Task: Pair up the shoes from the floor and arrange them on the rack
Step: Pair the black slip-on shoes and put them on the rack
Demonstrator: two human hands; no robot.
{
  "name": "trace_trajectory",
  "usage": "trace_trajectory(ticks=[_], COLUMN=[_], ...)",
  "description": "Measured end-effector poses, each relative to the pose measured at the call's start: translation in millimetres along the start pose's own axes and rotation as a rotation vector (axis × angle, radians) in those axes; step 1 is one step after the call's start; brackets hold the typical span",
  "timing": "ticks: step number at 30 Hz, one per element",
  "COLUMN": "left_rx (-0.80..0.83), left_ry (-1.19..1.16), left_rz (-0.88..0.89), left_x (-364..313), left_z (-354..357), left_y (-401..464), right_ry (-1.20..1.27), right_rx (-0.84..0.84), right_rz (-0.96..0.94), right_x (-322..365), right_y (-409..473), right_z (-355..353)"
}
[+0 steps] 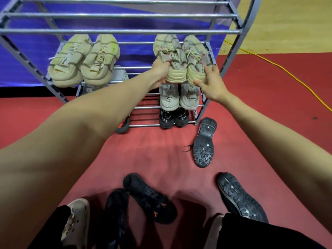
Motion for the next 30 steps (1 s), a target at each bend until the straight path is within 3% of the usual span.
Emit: trace_trajectory(ticks=[10,17,19,24,30], left_rx=[0.049,-0.202,-0.216,-0.227,-0.315], left_ry=[0.061,0.355,0.334,0.342,0.404], left_rz=[-0.039,0.156,0.133,-0.065,-0.309], left_x=[13.2,48.8,79.8,188.6,302.0], left_z=[2.2,-36.3,-53.8,-111.4,-192.4], left_y=[-2.1,-46.3,-65.3,-107.0,-141.8], right_ry=[0.072,0.119,0.100,-0.041,-0.021], right_rx=[-0.087,-0.235,-0.112,0.527,0.685], right_rz=[0.065,0.068,0.026,-0.038,0.105], right_x=[9.7,37.9,48.2,65.6,82.7], right_y=[-18.8,-103.4,-129.7,-195.2,-261.7], right_z=[4.4,48.1,85.4,200.5,269.4])
Point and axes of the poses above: each hand's wrist, its own y-axis towards the middle knuckle, its own z-axis out of the palm, x = y × z, the point moved 9 cm from there along y, towards the middle knuckle, and after that the axes turned 11 degrees about -z, right-handed, at the moved point
